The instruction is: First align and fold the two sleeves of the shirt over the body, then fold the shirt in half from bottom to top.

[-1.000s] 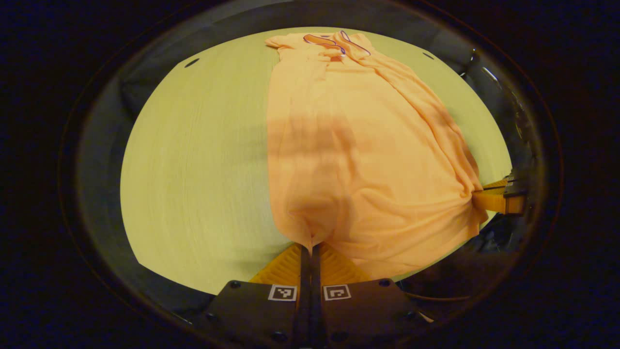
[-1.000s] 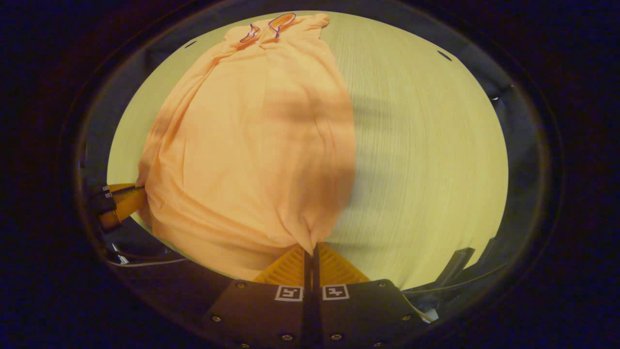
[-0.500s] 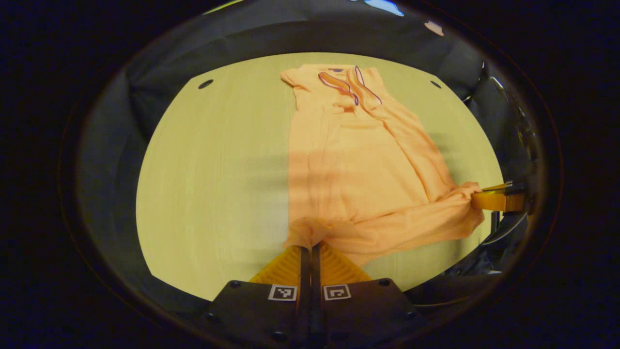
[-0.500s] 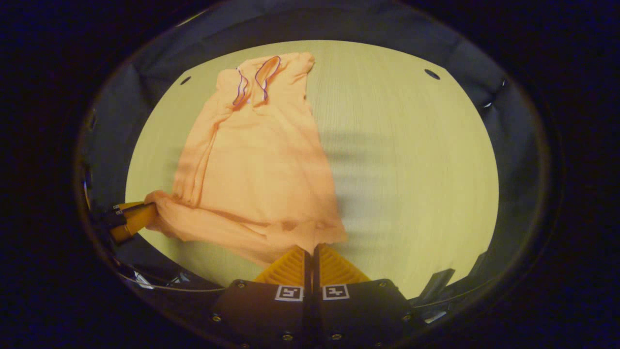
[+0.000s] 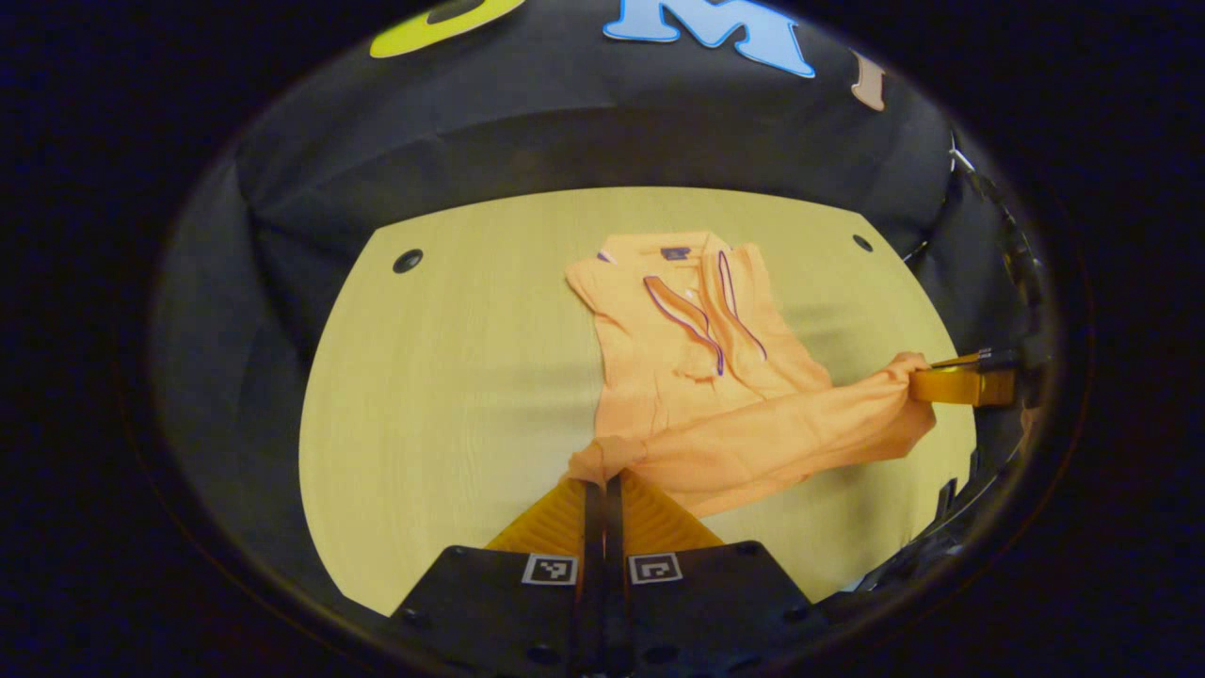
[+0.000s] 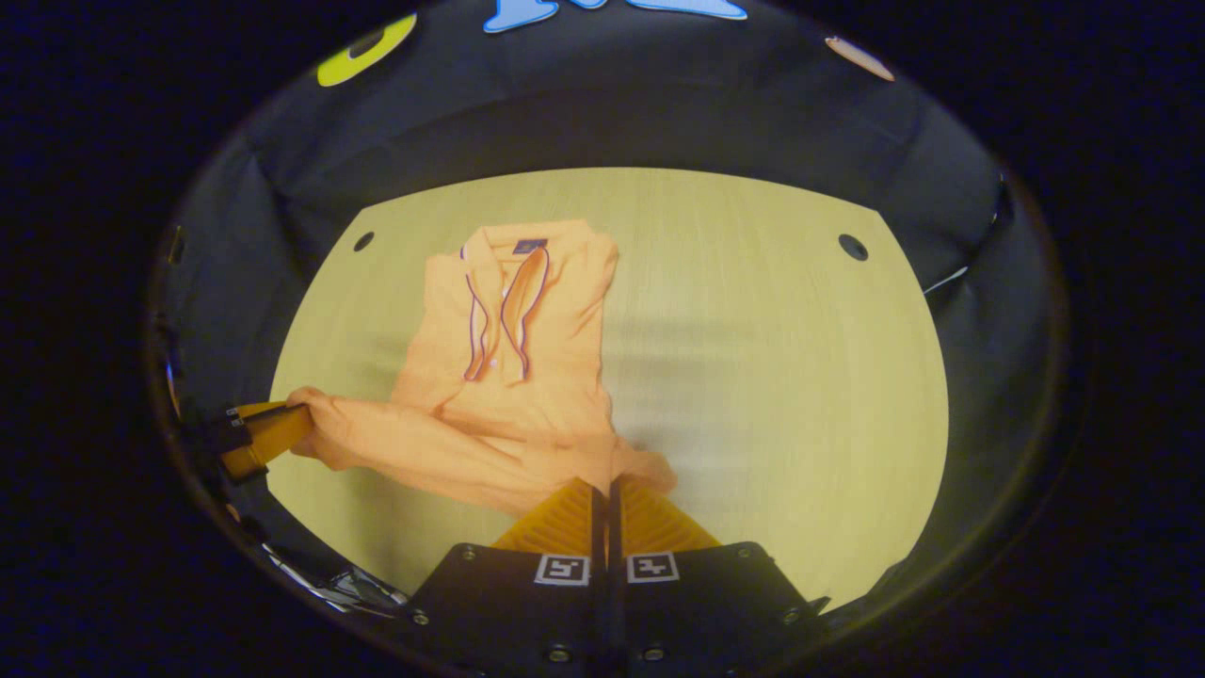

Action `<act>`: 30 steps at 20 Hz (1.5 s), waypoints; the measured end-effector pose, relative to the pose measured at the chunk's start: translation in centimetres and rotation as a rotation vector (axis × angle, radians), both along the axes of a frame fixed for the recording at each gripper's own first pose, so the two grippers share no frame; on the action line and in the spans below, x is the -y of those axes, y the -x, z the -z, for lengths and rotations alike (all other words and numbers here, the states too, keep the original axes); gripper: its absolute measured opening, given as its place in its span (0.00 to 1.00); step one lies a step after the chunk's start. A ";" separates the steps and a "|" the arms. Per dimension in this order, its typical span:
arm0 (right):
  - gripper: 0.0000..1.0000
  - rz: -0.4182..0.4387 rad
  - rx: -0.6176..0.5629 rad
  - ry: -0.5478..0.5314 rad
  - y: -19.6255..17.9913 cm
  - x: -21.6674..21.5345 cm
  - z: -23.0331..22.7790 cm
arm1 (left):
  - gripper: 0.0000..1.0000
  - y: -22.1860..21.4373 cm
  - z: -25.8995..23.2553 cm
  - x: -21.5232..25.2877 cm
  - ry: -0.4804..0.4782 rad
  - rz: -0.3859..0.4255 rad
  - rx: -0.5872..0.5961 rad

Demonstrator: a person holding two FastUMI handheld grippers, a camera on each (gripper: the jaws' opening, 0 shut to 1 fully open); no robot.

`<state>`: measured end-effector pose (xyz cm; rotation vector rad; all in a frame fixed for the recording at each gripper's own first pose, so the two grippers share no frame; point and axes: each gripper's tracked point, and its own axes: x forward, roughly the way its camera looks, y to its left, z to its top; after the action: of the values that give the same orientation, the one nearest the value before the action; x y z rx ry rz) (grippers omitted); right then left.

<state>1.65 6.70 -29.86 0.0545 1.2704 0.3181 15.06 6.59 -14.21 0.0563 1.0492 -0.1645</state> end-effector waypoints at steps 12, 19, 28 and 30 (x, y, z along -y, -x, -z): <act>0.00 0.092 0.121 -0.060 -15.6 -2.4 0.8 | 0.06 -17.9 -1.7 -1.1 0.027 -0.023 0.126; 0.00 0.142 0.203 -0.068 -22.8 -3.6 4.5 | 0.05 -26.1 1.2 -0.4 0.026 -0.018 0.201; 0.00 0.158 0.215 -0.064 -24.9 -4.3 9.6 | 0.05 -31.0 8.7 0.1 0.022 -0.036 0.225; 0.00 0.149 0.212 -0.062 -25.0 -4.4 10.1 | 0.05 -30.9 9.3 0.4 0.021 -0.039 0.218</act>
<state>26.67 11.08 -39.98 0.1633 1.0398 0.2277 46.00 6.18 -23.49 0.0339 0.8306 -0.1307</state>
